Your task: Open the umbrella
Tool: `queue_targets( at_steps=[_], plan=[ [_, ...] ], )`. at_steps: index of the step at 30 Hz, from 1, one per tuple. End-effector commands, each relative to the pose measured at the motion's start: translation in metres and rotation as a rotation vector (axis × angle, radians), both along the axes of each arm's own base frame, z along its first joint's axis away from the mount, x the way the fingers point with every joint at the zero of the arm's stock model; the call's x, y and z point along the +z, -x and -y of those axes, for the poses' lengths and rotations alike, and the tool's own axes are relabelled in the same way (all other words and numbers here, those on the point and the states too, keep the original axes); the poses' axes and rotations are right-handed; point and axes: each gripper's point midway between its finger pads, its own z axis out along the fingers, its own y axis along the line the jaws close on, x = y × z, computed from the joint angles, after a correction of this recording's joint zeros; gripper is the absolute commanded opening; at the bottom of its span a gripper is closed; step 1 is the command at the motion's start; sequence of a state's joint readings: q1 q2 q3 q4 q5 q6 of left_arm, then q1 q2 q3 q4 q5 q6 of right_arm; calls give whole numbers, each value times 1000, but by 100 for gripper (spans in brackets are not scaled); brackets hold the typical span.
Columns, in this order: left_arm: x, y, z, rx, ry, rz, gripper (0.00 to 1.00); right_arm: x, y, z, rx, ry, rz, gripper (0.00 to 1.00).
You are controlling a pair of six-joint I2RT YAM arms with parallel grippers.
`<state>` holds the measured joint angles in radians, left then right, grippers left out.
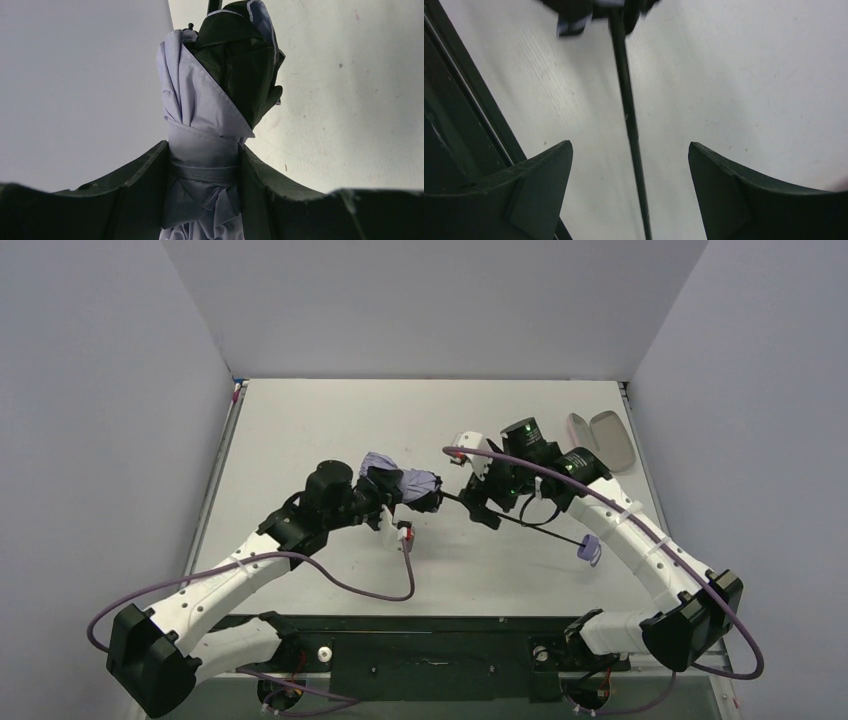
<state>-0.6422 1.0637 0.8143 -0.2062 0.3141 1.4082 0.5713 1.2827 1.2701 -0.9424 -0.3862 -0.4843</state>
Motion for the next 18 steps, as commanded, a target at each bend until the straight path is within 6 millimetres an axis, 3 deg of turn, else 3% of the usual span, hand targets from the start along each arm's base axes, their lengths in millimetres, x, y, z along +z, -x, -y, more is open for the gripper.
queue_targets(
  at_steps=[1, 6, 10, 15, 17, 18],
  plan=[
    [63, -2, 24, -27, 138, 149, 0, 44, -24, -57, -36, -249, 11, 82],
    [69, 7, 38, -62, 147, 168, 0, 57, -27, -89, 41, -327, 21, 85],
    [76, 10, 47, -79, 157, 193, 0, 42, -19, -106, 90, -313, -30, 85],
    [86, 9, 49, -72, 179, 218, 0, 18, -19, -109, 97, -264, -76, 86],
    [91, 11, 49, -71, 197, 218, 0, 10, -22, -107, 91, -241, -79, 80],
    [92, 12, 48, -69, 206, 209, 0, 7, -23, -107, 88, -231, -81, 67]
  ],
)
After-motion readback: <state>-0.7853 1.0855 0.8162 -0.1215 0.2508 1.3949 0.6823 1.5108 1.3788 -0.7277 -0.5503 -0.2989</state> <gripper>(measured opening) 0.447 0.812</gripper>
